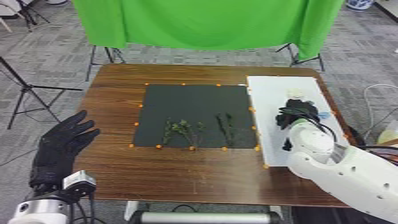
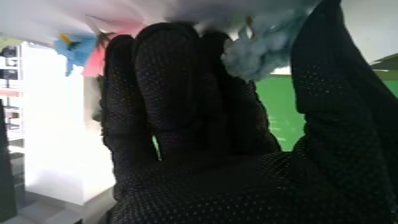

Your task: Arrange flowers

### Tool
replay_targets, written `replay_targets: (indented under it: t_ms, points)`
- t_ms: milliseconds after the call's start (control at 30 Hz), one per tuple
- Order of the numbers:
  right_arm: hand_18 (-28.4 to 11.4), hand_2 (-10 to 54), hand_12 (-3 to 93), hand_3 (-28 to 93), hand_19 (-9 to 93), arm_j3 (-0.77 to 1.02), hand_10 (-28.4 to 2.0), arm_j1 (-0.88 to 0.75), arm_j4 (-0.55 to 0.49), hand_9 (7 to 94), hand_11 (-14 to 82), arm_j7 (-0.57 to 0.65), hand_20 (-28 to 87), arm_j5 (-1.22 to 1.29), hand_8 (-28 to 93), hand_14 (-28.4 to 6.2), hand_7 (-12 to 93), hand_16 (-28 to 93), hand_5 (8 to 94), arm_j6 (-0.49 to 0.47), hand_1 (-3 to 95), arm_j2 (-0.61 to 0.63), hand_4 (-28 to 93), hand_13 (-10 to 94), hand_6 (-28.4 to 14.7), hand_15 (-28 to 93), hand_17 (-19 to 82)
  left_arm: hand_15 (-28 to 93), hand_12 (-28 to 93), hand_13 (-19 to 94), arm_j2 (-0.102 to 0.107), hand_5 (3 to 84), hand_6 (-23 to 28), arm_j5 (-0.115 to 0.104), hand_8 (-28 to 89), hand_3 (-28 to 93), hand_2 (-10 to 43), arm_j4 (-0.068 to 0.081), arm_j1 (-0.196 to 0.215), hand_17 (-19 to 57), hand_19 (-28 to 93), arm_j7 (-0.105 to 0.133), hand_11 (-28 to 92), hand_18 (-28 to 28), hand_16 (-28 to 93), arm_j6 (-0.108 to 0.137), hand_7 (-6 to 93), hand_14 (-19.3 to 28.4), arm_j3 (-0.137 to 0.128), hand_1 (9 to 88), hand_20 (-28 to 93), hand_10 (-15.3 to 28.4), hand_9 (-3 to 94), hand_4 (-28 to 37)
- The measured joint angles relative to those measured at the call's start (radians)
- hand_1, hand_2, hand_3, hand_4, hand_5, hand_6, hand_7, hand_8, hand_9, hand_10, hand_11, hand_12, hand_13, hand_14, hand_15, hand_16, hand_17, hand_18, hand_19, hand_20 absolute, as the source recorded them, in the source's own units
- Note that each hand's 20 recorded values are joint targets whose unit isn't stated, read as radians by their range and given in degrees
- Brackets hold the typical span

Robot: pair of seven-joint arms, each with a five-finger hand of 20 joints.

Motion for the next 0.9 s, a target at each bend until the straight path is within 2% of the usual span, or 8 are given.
replay_targets:
  t_ms: [100, 300, 900]
  points:
    - [-20.5, -9.5, 22.9, 79, 93, -0.044, -11.2, 0.032, 0.005, 84.7, 21.7, 0.003, 5, -0.023, -2, -6.6, 34, 15, 75.1, 0.020, 47.9, -0.003, -28, 77, 0.5, 71, 39, 54, 8, 27, 0.000, 40.1, 10.9, 0.000, -11, 83, 6.6, 0.000, 0.000, -9.2, 62, -0.001, 28, 22.6, -12, -0.001, 16.3, 26.6, 0.000, 25.0, 0, 19.8, 35.9, -20.5]
    - [-20.1, -9.5, 28.1, 79, 93, -0.129, -9.8, 0.068, 0.008, 89.3, 22.1, 0.009, 9, -0.064, 0, -5.4, 33, 16, 79.3, 0.133, 50.9, -0.003, -28, 79, 0.3, 70, 41, 55, 8, 27, -0.001, 40.1, 10.9, 0.000, -11, 83, 6.6, 0.000, 0.002, -9.2, 62, -0.001, 28, 22.6, -12, -0.001, 16.1, 26.7, -0.005, 25.1, 0, 19.8, 35.9, -20.5]
    - [-21.3, -9.5, 31.2, 79, 93, -0.090, -9.3, 0.096, -0.025, 92.5, 23.9, 0.005, 13, -0.119, 4, -5.1, 28, 17, 83.2, 0.152, 53.6, -0.031, -28, 83, -1.3, 70, 43, 54, 8, 27, -0.007, 40.1, 10.9, -0.002, -11, 83, 6.5, -0.003, 0.029, -9.1, 62, 0.002, 28, 22.6, -12, 0.001, 16.0, 26.6, -0.026, 25.0, 0, 19.8, 35.8, -20.5]
